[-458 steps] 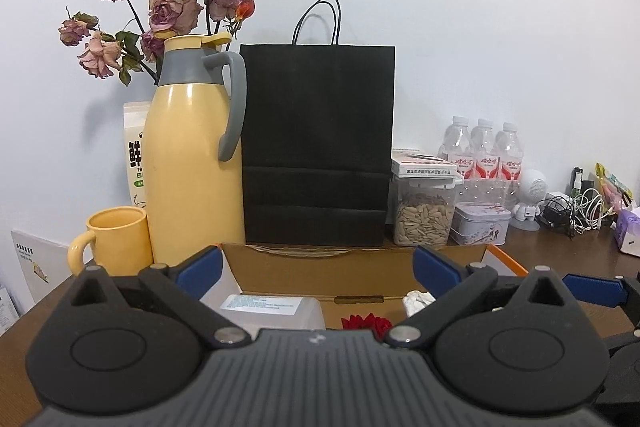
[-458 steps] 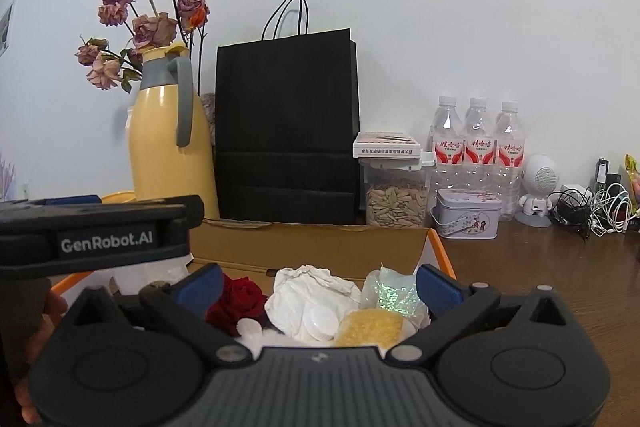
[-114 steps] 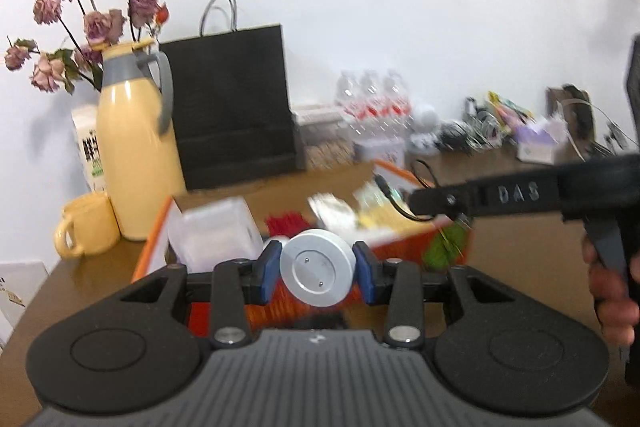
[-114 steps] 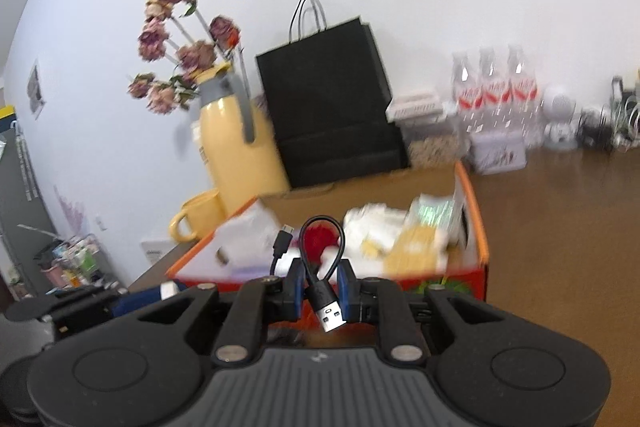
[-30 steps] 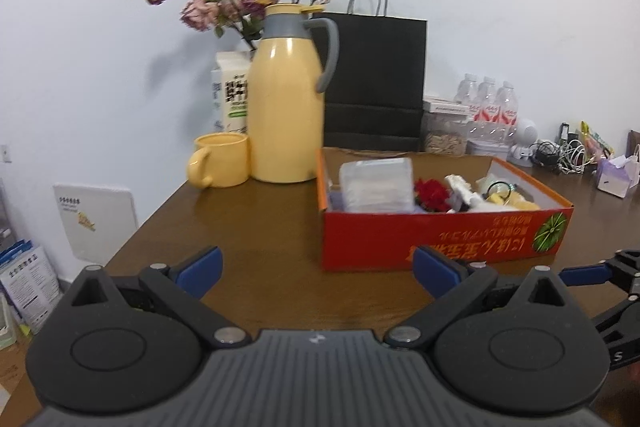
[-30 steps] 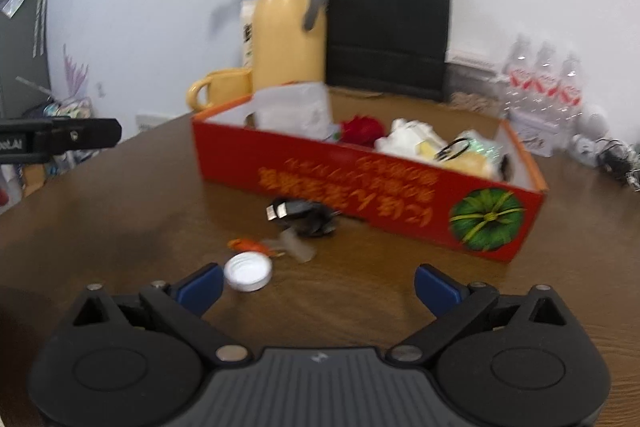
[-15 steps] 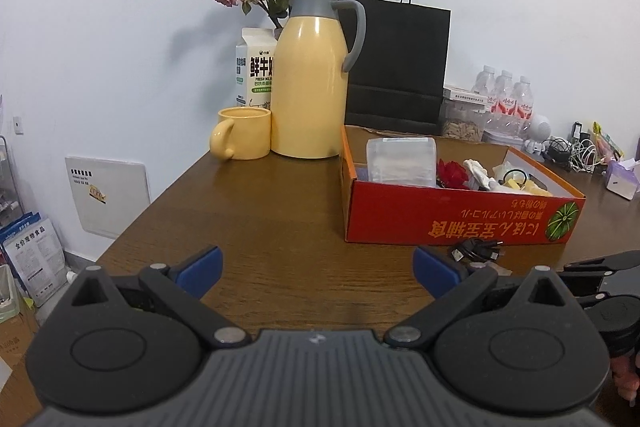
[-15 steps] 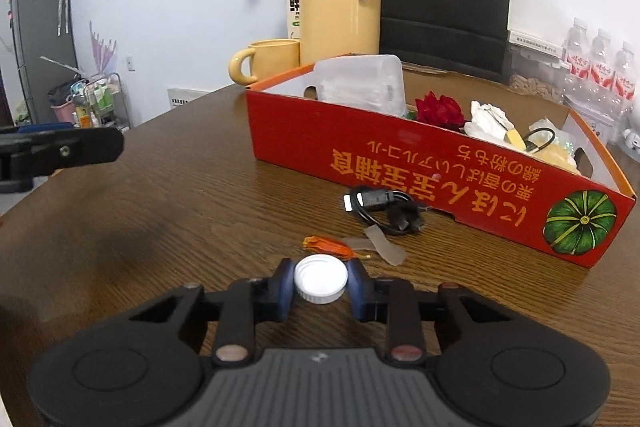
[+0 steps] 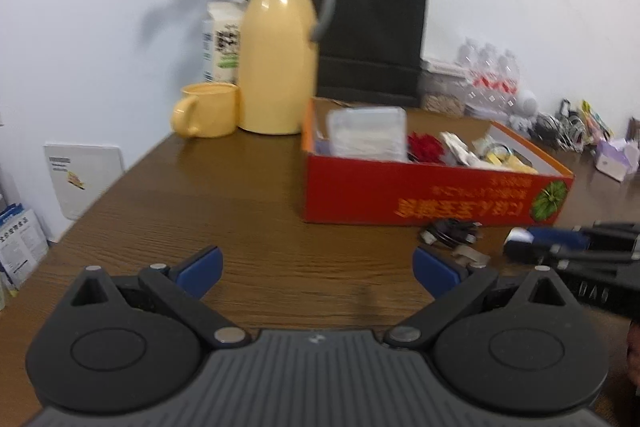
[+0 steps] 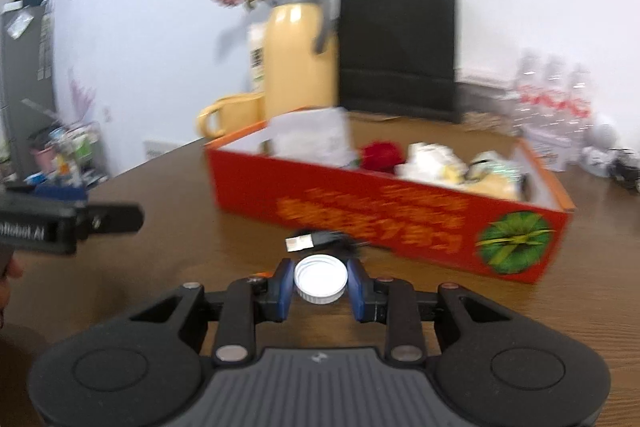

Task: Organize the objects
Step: 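Grasp a white bottle cap with the right tool, then grasp the small orange item with the left tool while the right tool holds the cap, then carry the cap and orange item into the box and open both tools, then withdraw both tools from the box toward the remaining cable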

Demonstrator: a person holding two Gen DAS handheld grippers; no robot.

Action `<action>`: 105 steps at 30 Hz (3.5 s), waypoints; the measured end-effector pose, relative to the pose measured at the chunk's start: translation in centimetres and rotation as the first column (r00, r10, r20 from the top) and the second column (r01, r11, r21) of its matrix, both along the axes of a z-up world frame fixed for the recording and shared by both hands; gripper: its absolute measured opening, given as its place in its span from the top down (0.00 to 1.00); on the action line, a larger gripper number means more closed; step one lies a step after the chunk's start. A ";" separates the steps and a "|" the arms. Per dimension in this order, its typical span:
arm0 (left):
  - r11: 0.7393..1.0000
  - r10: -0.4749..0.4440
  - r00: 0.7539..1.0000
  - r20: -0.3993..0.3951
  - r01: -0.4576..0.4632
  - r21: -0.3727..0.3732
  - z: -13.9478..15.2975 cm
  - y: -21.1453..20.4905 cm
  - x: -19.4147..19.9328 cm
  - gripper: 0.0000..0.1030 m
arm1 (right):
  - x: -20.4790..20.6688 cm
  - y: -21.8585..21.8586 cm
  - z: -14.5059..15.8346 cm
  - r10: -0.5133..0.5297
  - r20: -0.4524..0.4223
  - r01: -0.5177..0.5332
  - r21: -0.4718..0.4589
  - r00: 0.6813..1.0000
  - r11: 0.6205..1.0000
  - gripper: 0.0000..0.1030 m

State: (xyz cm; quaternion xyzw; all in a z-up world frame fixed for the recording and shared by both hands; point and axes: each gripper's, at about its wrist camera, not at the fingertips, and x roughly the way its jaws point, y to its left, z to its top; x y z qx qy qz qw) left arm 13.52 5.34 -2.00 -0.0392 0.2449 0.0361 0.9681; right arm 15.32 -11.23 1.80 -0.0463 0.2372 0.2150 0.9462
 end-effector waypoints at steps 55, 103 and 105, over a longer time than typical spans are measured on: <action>0.990 -0.136 0.975 0.177 0.140 -0.008 5.7 -9.4 13.0 0.86 | 8.9 -4.1 5.5 -0.169 0.218 0.162 0.048 0.961 0.986 0.74; 1.000 -0.018 0.971 0.239 0.018 0.004 5.7 -7.0 12.0 0.00 | 8.4 -3.9 3.8 -0.175 0.207 0.174 0.020 0.963 0.984 0.00; 1.000 -0.017 0.973 0.230 0.014 0.016 5.8 -6.3 11.1 0.00 | 7.8 -3.7 3.9 -0.171 0.198 0.171 0.016 0.965 0.985 0.00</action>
